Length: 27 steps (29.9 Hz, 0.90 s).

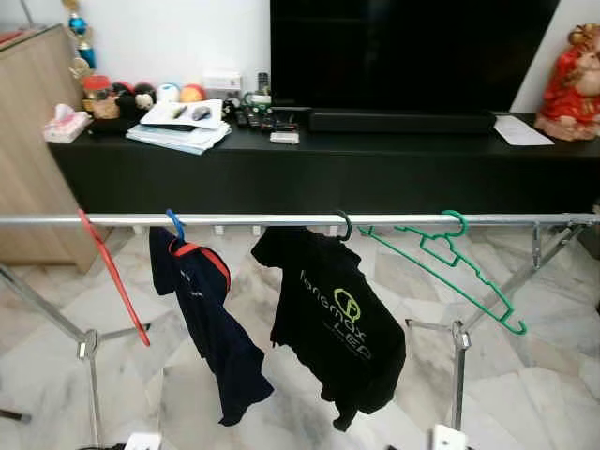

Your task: Hang hanger

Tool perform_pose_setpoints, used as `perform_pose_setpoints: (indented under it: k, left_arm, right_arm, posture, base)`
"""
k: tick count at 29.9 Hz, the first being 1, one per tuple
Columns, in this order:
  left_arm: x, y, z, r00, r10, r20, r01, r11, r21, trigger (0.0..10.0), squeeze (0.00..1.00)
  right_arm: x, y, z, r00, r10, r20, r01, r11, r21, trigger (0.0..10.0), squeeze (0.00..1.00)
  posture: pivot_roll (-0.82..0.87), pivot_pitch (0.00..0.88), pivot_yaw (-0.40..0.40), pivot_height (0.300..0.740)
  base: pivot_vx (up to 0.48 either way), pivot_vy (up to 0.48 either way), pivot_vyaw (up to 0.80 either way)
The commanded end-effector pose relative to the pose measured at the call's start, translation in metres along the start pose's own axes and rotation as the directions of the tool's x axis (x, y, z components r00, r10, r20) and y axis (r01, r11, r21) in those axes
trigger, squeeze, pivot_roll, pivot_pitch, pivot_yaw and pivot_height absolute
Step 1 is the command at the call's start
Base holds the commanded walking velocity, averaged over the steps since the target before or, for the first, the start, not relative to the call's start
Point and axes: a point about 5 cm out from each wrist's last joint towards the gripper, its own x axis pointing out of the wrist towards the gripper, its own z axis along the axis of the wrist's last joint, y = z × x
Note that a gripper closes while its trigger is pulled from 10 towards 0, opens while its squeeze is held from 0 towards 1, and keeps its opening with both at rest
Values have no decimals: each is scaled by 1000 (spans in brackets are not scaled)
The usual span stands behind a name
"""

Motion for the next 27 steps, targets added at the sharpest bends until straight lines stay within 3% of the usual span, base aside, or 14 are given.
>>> perform_pose_setpoints:
  k: [1,27]
  left_arm:
    - [0,-2,-3,1000,-4,-15,4,1000,11,10000,0]
    - [0,-3,-2,1000,-6,-13,6,1000,4,10000,0]
  right_arm:
    - [-2,-10,1,1000,-27,2,27,1000,2,10000,0]
    - [-2,-11,2,1000,-26,3,26,1000,-3,10000,0]
  posture:
    - [-55,53,32,740]
    - [-57,69,26,740]
  base:
    - [0,285,0]
    - [0,288,0]
